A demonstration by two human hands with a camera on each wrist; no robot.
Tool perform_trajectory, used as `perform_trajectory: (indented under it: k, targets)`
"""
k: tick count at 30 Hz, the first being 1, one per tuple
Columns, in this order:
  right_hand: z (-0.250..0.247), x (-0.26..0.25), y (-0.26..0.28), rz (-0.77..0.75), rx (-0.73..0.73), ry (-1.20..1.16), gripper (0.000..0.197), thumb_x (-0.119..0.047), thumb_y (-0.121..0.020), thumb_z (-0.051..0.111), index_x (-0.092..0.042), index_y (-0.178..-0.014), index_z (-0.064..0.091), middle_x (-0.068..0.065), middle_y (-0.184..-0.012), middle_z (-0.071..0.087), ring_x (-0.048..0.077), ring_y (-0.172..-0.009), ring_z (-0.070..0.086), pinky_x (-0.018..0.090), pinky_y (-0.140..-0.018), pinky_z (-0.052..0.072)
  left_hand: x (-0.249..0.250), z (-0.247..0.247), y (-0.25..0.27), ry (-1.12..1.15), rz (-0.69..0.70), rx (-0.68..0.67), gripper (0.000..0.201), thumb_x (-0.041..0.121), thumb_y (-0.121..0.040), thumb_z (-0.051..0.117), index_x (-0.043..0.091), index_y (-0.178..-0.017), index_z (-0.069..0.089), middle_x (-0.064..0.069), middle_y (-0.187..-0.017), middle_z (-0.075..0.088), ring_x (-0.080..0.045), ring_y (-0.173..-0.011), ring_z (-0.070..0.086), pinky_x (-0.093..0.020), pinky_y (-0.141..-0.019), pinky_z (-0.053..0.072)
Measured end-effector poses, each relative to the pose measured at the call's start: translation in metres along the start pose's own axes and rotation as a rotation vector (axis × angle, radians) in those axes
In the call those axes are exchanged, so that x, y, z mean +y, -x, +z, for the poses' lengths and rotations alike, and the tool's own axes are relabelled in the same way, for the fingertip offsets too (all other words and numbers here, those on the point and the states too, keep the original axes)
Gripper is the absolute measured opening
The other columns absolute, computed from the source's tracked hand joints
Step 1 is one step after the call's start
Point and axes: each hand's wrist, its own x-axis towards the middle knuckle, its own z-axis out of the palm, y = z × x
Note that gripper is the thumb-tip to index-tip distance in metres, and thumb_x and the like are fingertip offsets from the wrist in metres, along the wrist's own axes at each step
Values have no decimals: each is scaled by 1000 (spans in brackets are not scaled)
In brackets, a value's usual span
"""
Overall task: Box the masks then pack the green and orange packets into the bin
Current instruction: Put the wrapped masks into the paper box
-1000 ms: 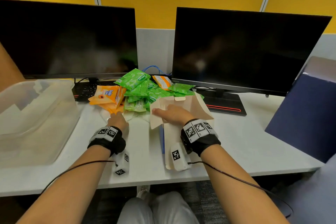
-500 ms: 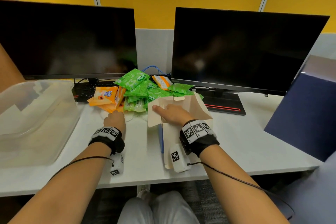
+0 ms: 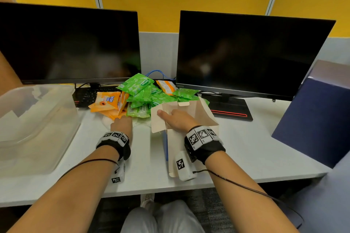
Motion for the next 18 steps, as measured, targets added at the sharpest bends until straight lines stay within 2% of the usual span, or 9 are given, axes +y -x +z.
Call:
perform_trajectory:
  k: [3,5,7,9,11,13,16,18]
  targets:
    - [0,1,0,-2,1,-1,85,-71,-90,26,-4,-140,40,13,-143,45,29,-128,46,37,-101,35,2,-1,1,5,-24,16,29,13,-91,50,12,-120,54,-10,-121,51,-30,-115,50,-38,-91,43]
    - [0,1,-1,-6,4,-3,84,-70,-90,26,-4,-139,42,14,-143,45,29,-127,46,36,-100,35,1,-3,4,99,-12,64,23,20,-90,54,9,-108,60,-12,-114,56,-30,-106,55,-37,-85,44]
    - [-1,0,-1,-12,3,-6,83,-69,-91,26,-3,-139,42,14,-144,44,29,-128,45,36,-101,35,0,-8,13,351,4,176,14,16,-86,56,4,-90,60,-15,-97,60,-32,-90,57,-36,-71,42]
    - [-1,-1,0,-15,4,-2,82,-68,-92,26,-3,-139,43,14,-144,44,29,-128,45,36,-102,34,2,-16,28,620,37,314,9,11,-86,52,4,-81,51,-13,-76,55,-30,-72,51,-34,-60,34]
    - [-2,-1,2,-20,4,4,81,-67,-92,26,-3,-138,44,14,-144,44,29,-128,45,35,-102,34,6,-28,42,799,64,452,8,8,-91,46,4,-84,46,-8,-66,47,-26,-61,44,-33,-53,28]
    - [-3,-2,4,-23,-6,3,77,-64,-94,25,-3,-138,45,15,-144,44,29,-128,45,35,-102,33,10,-50,53,930,51,615,7,7,-97,38,6,-91,42,-6,-64,43,-20,-55,38,-32,-48,23]
    - [-4,-3,4,-5,8,-91,75,-62,-96,19,-6,-136,48,14,-139,49,28,-124,48,36,-102,34,15,-89,63,1211,-2,852,5,7,-99,33,10,-97,35,3,-72,40,-8,-59,38,-18,-51,33]
    - [-7,-5,5,-10,34,-187,76,-60,-97,12,-5,-132,52,17,-132,55,30,-117,53,37,-101,37,21,-108,66,1390,-37,916,6,5,-98,34,11,-100,35,9,-77,40,-1,-61,40,-14,-56,34]
